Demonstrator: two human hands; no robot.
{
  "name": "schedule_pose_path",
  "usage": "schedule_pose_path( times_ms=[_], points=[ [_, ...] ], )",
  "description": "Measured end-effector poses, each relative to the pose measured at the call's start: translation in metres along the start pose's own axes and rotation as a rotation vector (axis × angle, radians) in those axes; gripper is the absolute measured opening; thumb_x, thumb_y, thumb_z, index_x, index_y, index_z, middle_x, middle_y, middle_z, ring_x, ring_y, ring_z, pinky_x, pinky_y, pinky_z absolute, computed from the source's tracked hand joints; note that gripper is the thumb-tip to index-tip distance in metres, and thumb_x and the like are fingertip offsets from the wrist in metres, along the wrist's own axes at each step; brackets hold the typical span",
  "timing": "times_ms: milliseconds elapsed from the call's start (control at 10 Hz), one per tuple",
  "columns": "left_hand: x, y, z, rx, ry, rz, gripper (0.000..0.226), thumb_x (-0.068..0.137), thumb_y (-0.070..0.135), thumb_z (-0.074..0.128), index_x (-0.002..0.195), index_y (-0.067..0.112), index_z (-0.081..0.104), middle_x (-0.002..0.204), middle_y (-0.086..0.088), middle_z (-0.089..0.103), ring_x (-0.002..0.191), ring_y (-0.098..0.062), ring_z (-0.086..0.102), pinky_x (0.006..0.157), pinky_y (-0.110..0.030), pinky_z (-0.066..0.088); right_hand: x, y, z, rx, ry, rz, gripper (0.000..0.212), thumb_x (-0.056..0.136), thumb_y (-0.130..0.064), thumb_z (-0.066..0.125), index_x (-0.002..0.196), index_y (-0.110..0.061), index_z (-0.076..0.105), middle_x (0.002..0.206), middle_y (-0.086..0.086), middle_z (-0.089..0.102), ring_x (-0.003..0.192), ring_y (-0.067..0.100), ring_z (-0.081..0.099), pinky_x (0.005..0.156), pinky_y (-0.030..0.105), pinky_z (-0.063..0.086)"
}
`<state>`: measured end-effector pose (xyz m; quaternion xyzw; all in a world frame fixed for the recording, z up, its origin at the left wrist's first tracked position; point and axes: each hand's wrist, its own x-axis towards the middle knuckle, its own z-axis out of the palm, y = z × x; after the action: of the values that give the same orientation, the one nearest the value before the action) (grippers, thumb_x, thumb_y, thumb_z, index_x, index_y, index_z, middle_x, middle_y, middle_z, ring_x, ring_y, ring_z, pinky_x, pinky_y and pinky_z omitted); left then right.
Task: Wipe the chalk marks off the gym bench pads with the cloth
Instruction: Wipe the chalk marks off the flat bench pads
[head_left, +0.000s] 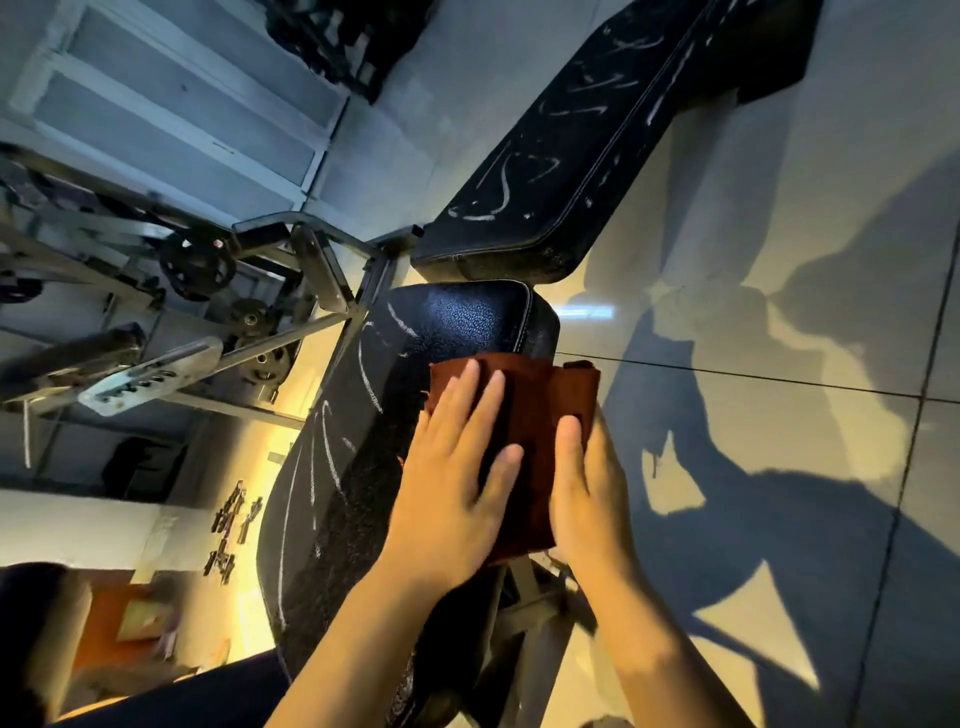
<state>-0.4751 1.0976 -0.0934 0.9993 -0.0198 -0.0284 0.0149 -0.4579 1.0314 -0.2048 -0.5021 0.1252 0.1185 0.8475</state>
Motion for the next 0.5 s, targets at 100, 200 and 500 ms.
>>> schedule_pose_path(
  times_ms=[100, 200, 500],
  points=[
    [-0.007, 0.009, 0.007, 0.243, -0.019, 0.093, 0.06, 0.096, 0.047, 0.029, 0.152, 0.033, 0.013, 0.161, 0.014, -0.003, 0.148, -0.008, -0.009, 0.117, -0.029, -0.01, -0.014, 0.0, -0.015, -0.021, 0.032, 0.002, 0.097, 0.076, -0.075, 0.025, 0.15, -0.013, 0.033, 0.151, 0.009, 0.04, 0.14, 0.025, 0.037, 0.114, 0.047, 0.032],
    [-0.003, 0.014, 0.004, -0.062, -0.044, 0.077, 0.061, 0.093, 0.036, 0.039, 0.149, 0.04, 0.015, 0.159, 0.019, 0.011, 0.148, -0.003, -0.002, 0.121, -0.035, -0.002, -0.021, 0.009, -0.011, -0.171, 0.17, 0.013, 0.069, 0.097, -0.058, 0.035, 0.154, -0.02, 0.023, 0.159, 0.003, 0.027, 0.146, 0.02, 0.026, 0.118, 0.035, 0.023],
    [-0.021, 0.002, -0.028, -0.661, 0.316, -0.215, 0.047, 0.088, 0.015, 0.045, 0.133, 0.025, 0.049, 0.14, 0.01, 0.052, 0.132, -0.001, 0.043, 0.111, -0.023, 0.034, -0.053, -0.021, 0.056, -0.368, -0.061, -0.418, 0.067, 0.094, -0.057, 0.021, 0.154, -0.031, 0.006, 0.159, -0.01, -0.02, 0.143, 0.003, -0.024, 0.12, 0.033, -0.003]
  ],
)
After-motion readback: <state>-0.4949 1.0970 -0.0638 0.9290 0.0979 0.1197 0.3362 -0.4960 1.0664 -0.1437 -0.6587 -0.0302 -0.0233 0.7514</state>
